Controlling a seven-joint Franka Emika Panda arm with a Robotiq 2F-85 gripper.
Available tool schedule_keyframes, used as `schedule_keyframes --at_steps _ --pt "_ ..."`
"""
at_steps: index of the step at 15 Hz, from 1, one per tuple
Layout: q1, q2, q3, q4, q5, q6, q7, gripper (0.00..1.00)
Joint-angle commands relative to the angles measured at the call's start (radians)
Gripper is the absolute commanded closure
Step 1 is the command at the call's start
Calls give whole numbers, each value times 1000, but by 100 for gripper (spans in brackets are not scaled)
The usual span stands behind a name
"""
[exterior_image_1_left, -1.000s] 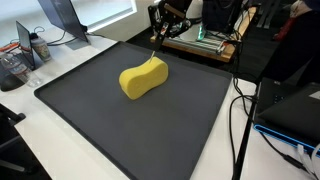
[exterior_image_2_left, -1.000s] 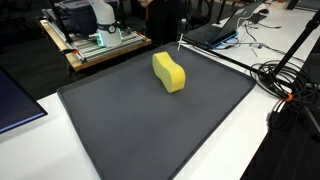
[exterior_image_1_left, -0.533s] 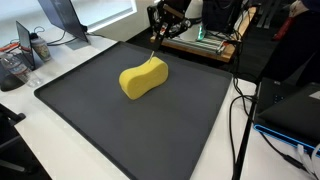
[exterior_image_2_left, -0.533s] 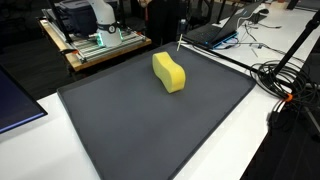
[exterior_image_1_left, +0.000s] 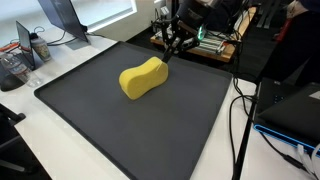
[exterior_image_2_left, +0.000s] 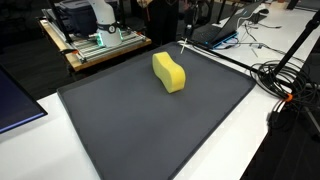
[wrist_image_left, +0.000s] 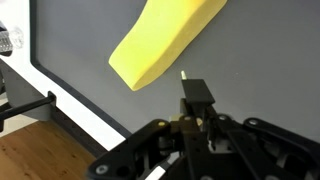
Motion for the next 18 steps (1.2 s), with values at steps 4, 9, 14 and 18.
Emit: schedule_keyframes --at_steps 4,9,14,18 --pt "69 226 -37 328 0 -247 43 97" --pt "53 334 -73 574 153 -342 -17 97" --pt "32 358 -126 732 311 -370 -70 97" --pt "-7 295 -145 715 398 -368 -145 97"
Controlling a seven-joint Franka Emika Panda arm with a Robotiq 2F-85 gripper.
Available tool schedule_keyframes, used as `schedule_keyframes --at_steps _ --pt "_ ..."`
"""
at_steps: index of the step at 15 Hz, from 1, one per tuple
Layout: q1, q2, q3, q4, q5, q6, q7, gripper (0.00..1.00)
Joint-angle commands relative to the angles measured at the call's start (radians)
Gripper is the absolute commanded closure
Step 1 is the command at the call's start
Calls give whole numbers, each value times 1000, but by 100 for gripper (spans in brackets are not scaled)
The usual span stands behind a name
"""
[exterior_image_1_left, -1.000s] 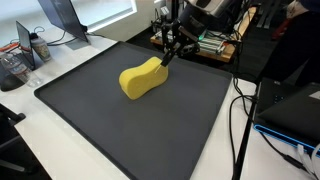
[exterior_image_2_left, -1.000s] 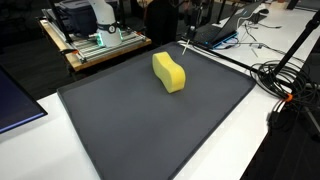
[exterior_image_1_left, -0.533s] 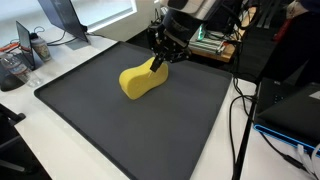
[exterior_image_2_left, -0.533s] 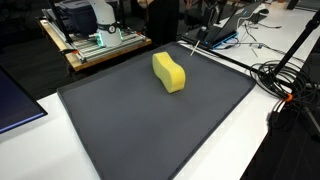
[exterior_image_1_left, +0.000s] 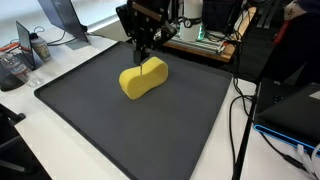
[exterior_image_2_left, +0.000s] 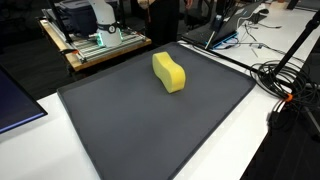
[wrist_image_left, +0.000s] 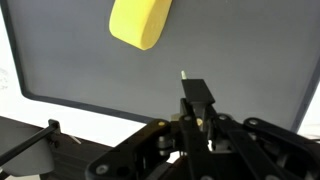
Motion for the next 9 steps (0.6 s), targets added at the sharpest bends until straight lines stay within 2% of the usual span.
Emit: schedule_keyframes --at_steps 1,5,7,8,9 --pt "-32 -46 -18 -5 83 -50 -64 97" --pt "-63 -91 -44 -54 70 -79 -95 97" --pt "-106 -119 -31 -94 131 -25 -164 97" --pt "-69 -63 -46 -21 76 -64 -109 97" --pt "-76 -67 -47 -25 81 -61 -117 88"
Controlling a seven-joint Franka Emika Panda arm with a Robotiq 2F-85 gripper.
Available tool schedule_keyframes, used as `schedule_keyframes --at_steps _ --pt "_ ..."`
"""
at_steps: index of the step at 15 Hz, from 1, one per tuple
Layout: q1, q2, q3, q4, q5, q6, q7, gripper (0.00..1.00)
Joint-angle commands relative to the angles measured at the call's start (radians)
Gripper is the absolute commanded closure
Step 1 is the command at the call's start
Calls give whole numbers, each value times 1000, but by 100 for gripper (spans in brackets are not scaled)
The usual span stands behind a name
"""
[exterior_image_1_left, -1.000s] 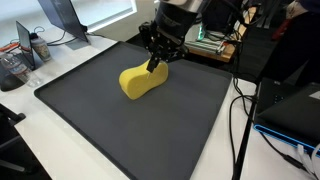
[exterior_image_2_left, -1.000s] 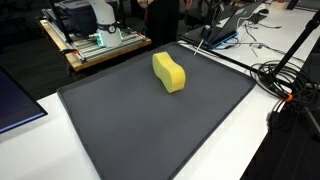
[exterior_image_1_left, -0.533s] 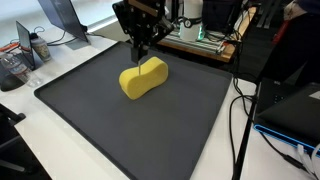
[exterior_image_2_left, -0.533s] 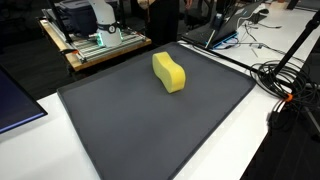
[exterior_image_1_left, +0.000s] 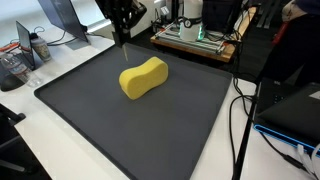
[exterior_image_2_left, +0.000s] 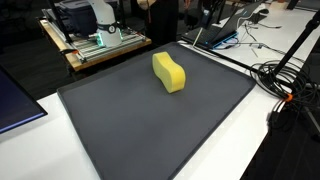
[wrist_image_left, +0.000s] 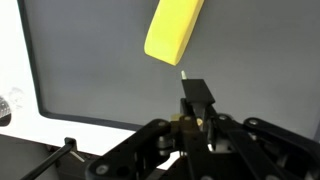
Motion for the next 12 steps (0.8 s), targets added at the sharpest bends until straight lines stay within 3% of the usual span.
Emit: schedule_keyframes --at_steps 1,6,7,12 --pt "8 1 -11 4 4 -3 -2 88" --pt "18 6 -9 4 3 -3 1 88" --pt "14 9 -13 6 1 15 8 97" --pt "-65 1 -34 42 126 -80 -21 97"
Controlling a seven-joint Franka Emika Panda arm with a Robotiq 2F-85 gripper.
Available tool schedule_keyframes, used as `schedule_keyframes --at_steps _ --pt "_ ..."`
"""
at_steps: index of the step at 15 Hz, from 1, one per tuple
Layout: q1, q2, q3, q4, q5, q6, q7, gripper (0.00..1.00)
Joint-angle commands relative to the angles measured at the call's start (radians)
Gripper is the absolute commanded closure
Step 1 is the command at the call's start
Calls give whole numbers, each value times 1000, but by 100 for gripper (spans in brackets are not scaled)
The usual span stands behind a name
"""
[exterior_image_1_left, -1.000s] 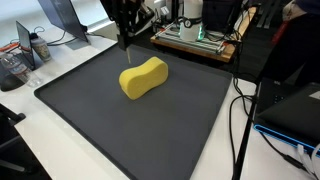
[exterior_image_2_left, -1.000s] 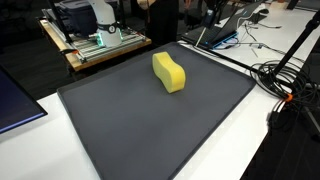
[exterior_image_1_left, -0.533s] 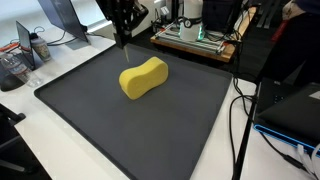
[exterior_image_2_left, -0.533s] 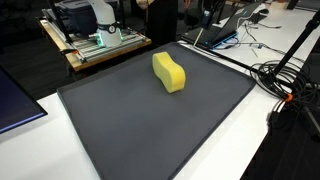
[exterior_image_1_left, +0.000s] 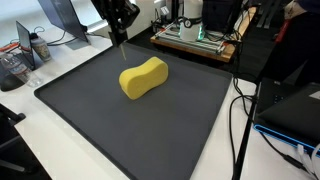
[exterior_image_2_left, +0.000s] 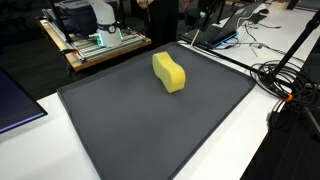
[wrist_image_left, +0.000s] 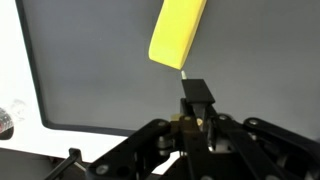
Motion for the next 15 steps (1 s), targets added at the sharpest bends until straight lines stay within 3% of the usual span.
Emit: schedule_keyframes --at_steps 1,6,15 --pt "-66 -9 -17 37 122 -76 -28 97" --pt "-176 -63 -32 -3 329 -147 -78 97" --pt "-306 -163 -82 -158 586 -99 -236 97"
